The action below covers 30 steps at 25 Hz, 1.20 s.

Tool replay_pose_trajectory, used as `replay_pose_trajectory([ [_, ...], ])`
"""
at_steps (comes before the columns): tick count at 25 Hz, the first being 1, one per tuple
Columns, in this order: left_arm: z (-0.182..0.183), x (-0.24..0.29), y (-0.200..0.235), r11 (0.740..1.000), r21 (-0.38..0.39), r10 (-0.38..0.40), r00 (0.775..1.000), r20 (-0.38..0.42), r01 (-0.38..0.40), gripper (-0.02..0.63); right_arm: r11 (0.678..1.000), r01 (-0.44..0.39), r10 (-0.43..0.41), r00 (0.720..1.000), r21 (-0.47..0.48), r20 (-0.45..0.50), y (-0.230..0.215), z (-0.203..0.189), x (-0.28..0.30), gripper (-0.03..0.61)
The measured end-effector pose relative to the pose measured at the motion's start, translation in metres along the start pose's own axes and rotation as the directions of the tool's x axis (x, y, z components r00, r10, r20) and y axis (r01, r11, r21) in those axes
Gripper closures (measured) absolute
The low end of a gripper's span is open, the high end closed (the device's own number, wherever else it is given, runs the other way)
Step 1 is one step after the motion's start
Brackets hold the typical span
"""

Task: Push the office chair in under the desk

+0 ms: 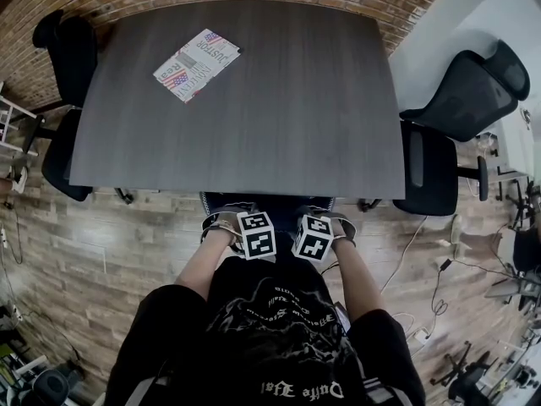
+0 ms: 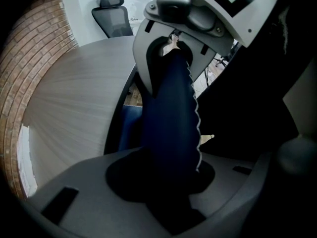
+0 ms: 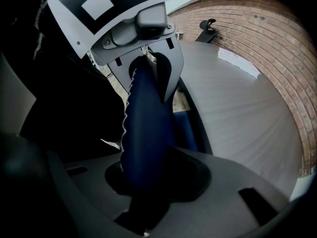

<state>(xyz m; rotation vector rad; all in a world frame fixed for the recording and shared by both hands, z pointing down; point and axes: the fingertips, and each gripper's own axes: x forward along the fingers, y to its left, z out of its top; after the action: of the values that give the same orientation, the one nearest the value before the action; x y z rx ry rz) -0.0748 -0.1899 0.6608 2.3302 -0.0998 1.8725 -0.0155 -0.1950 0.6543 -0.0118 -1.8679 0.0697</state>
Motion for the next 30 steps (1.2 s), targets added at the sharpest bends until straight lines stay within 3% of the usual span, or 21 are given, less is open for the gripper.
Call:
replay_pose_trajectory([
  [15, -0.0005, 0.0017, -0.0013, 1.0, -0.011, -0.022, 1.0, 0.007, 0.022, 0.466, 1.0, 0.002, -0.002, 1.0, -0.001, 0.002, -0.0001, -0.0007, 0.0013, 0.468],
  [20, 0.001, 0.0025, -0.0025, 1.0, -0.014, -0.028, 1.0, 0.011, 0.028, 0.457, 0.999, -0.033, 0.033, 0.999, 0.009, -0.001, 0.0027, -0.0019, 0.0014, 0.445],
  [30, -0.005, 0.0025, -0.0073, 0.996, -0.023, -0.081, 0.996, 0.046, 0.082, 0.393, 0.999, -0.022, 0.022, 1.0, 0.049, 0.0, 0.0063, 0.0021, 0.0057, 0.405],
])
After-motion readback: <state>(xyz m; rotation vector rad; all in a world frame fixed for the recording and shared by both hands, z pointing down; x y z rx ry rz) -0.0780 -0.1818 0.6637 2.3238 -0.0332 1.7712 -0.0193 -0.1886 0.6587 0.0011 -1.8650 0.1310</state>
